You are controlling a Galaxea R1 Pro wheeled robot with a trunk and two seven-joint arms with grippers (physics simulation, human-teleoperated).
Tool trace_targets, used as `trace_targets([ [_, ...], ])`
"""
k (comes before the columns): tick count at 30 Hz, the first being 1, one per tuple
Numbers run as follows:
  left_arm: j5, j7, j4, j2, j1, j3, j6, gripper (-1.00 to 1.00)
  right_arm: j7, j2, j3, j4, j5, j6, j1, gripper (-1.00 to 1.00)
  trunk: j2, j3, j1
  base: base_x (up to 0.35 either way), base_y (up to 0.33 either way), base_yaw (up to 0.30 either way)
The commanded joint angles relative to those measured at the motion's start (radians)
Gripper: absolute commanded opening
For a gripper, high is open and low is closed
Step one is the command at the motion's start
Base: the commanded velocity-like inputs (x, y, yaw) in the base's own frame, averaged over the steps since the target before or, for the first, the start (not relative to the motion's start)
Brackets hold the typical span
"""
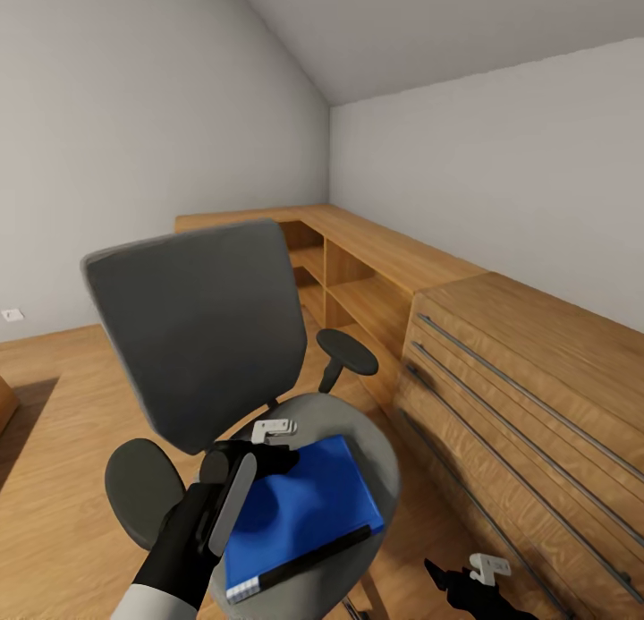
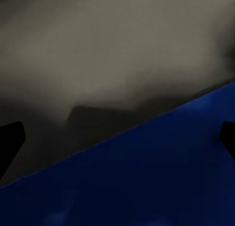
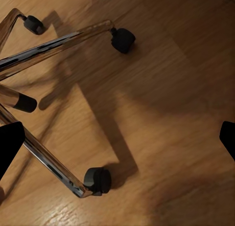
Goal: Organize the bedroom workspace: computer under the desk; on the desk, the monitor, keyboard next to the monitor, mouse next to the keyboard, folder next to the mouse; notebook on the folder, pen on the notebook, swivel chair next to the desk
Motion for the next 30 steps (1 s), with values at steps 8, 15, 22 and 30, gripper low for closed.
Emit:
trace_targets([
  [8,0.009,0.01,0.011,0.001,-0.001,-0.001,0.002,1.0,0.007,0.0,-0.004,0.001,-0.004,-0.001,-0.001,1.0,0.0,-0.001,0.0,-0.054,-0.051,0.0],
  [15,0.009,0.01,0.011,0.001,0.0,-0.001,0.002,1.0,0.007,0.0,-0.004,0.001,-0.004,-0.001,-0.001,1.0,0.0,-0.001,0.0,-0.045,-0.042,0.0],
  [22,0.009,0.011,0.01,0.001,-0.001,-0.001,0.0,1.0,0.007,0.001,-0.004,0.002,-0.004,-0.001,-0.001,1.0,0.0,-0.001,0.0,-0.011,-0.006,0.0],
  [30,0.009,0.01,0.01,0.001,0.0,0.0,0.001,1.0,0.011,0.0,-0.004,0.003,-0.005,-0.005,-0.001,1.0,0.0,-0.001,0.0,-0.078,-0.042,0.0],
])
